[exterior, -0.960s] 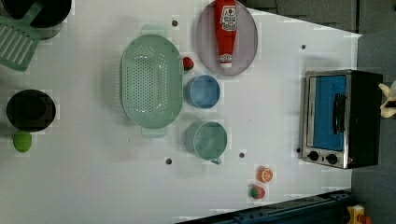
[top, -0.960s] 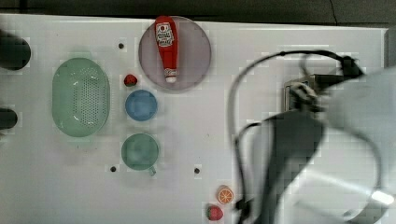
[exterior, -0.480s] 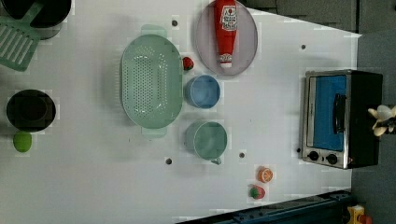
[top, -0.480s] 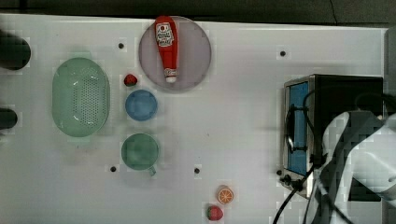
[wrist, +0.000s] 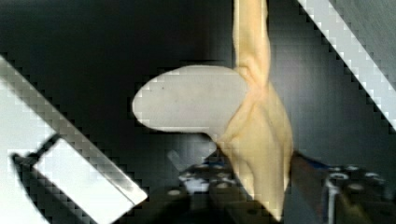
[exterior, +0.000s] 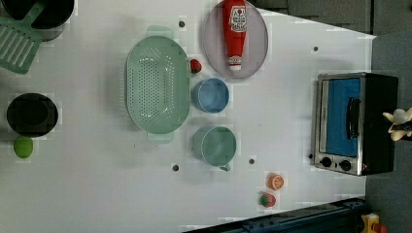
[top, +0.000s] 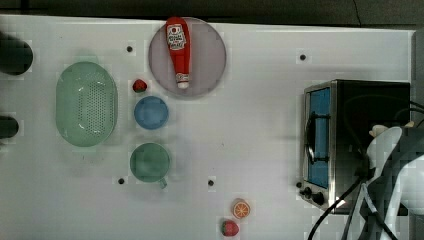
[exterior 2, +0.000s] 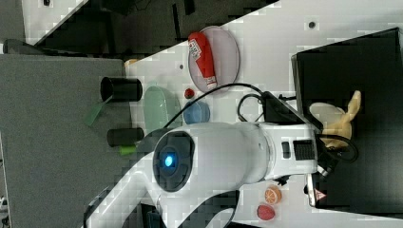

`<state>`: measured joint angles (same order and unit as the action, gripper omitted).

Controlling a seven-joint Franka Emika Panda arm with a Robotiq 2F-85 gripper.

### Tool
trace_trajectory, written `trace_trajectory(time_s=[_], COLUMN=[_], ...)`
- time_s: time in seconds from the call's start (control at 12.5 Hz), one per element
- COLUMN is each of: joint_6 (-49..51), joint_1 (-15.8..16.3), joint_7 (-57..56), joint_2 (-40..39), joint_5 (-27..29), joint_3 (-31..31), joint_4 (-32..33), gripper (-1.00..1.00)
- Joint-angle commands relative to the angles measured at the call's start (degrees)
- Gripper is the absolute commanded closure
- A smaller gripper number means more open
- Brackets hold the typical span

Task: Pick banana from table and place on oven.

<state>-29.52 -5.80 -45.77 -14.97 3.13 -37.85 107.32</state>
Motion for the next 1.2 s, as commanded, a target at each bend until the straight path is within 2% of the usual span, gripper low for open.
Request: trace_trajectory(time_s=[0.08, 0.16, 0.24, 0.48, 0.88, 1.2], joint_6=[-0.7, -0.7, -0.6, 2.5, 19.9, 33.8], joint_1=[2.3, 2.5, 2.8, 4.0, 7.5, 9.4], joint_7=[-3.6, -3.6, -3.6, -3.4, 5.3, 28.0], joint_2=[1.6, 1.8, 2.0, 4.7, 13.0, 18.6], joint_5=[-0.9, -0.9, -0.9, -3.8, -10.7, -10.8], joint_3=[1.6, 1.7, 1.8, 2.0, 4.8, 14.7], joint_4=[-2.3, -2.6, -2.9, -5.6, -14.0, -14.6], gripper=[-0.6, -0.84, -0.99, -1.0, -1.0, -1.0])
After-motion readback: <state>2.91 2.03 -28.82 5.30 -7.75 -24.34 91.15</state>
